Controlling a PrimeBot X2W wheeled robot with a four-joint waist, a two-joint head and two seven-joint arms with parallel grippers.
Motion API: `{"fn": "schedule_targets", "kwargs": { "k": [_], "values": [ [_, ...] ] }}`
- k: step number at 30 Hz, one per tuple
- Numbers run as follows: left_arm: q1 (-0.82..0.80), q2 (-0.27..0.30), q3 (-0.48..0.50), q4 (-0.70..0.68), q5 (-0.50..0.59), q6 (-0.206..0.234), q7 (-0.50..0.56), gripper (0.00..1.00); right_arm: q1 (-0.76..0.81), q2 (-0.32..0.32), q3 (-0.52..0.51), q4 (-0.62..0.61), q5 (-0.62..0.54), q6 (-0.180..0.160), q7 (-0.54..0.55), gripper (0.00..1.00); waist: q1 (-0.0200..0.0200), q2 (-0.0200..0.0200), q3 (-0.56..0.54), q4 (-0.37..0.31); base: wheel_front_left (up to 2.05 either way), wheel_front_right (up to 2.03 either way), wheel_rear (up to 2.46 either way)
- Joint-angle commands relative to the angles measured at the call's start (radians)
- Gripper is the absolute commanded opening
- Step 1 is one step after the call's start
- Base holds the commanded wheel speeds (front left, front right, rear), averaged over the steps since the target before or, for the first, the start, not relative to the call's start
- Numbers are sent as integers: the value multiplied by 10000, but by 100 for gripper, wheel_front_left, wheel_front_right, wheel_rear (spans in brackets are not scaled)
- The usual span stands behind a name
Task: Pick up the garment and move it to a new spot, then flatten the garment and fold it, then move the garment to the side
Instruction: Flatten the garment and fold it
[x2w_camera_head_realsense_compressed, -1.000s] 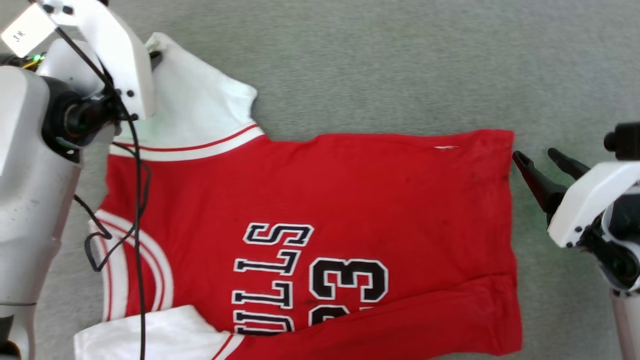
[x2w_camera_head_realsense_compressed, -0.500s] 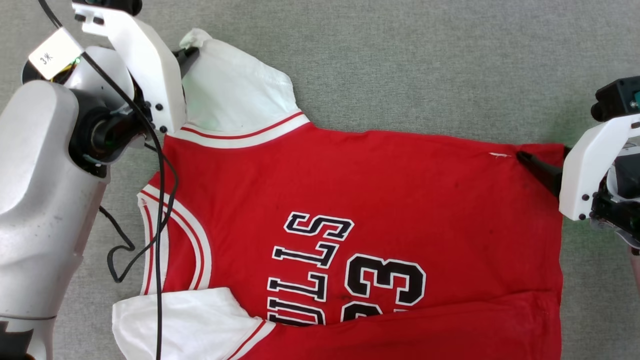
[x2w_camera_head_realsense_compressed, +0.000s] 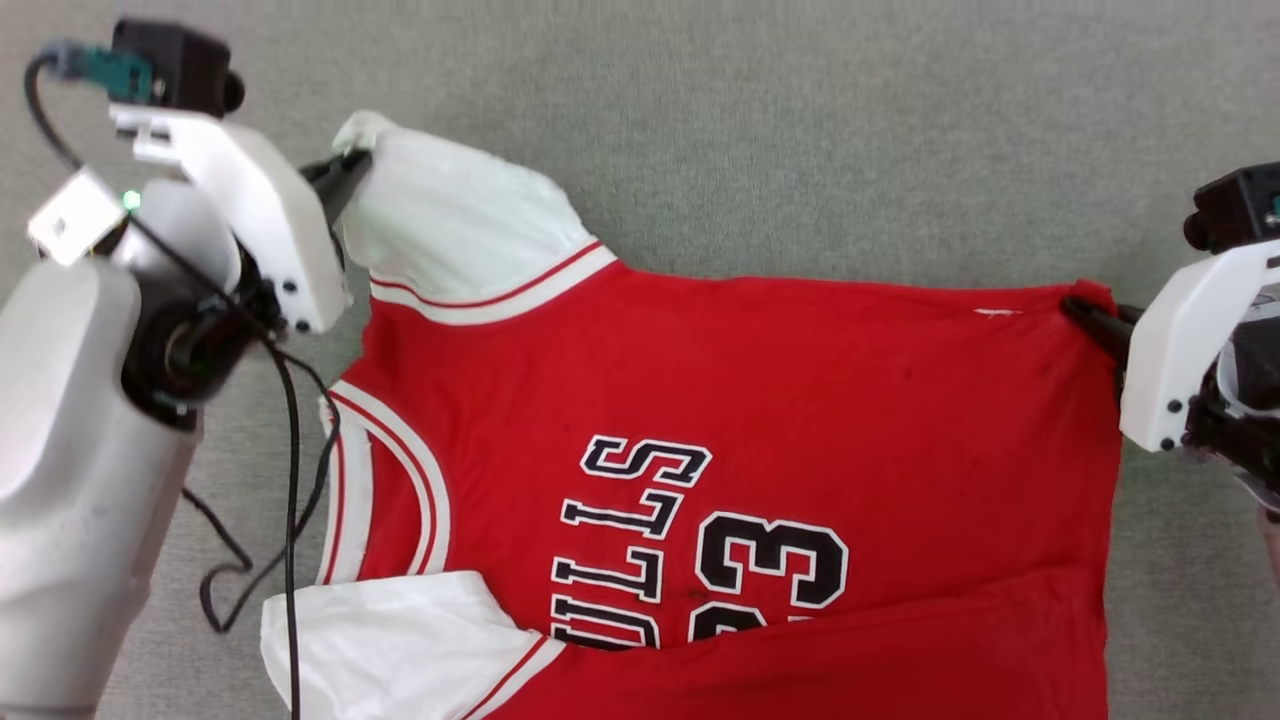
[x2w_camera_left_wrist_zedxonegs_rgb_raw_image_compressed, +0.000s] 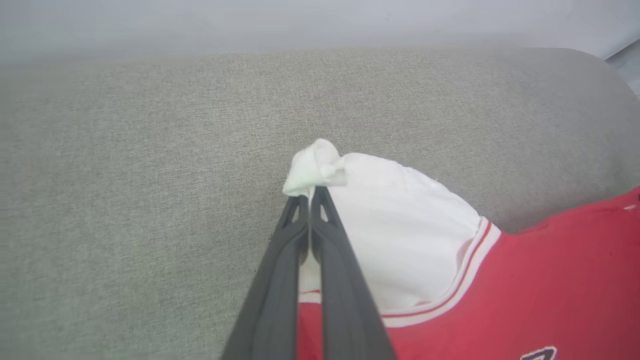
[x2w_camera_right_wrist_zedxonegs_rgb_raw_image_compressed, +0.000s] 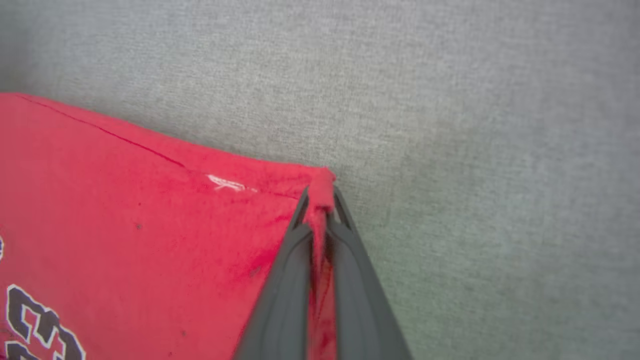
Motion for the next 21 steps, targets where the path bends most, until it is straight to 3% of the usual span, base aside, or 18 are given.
{"fn": "schedule_targets", "kwargs": {
  "k": [1, 9, 21],
  "values": [
    [407, 114, 125, -165, -92, 76, -196, 0, 321, -25, -74, -265, -121, -9, -241, 0, 0, 0, -385, 63, 0, 0, 0],
    [2898, 573, 683, -1467, -509, 518, -1053, 0, 2193, 216, -814, -1294, -438, -9, -1079, 0, 0, 0, -1264, 292, 0, 0, 0],
    [7681, 745, 1347, -3122, -1475, 1535, -2001, 0, 5145, 1286, -1608, -1792, -782, -12, -1738, 0, 0, 0, -2303, 362, 0, 0, 0]
  ]
}}
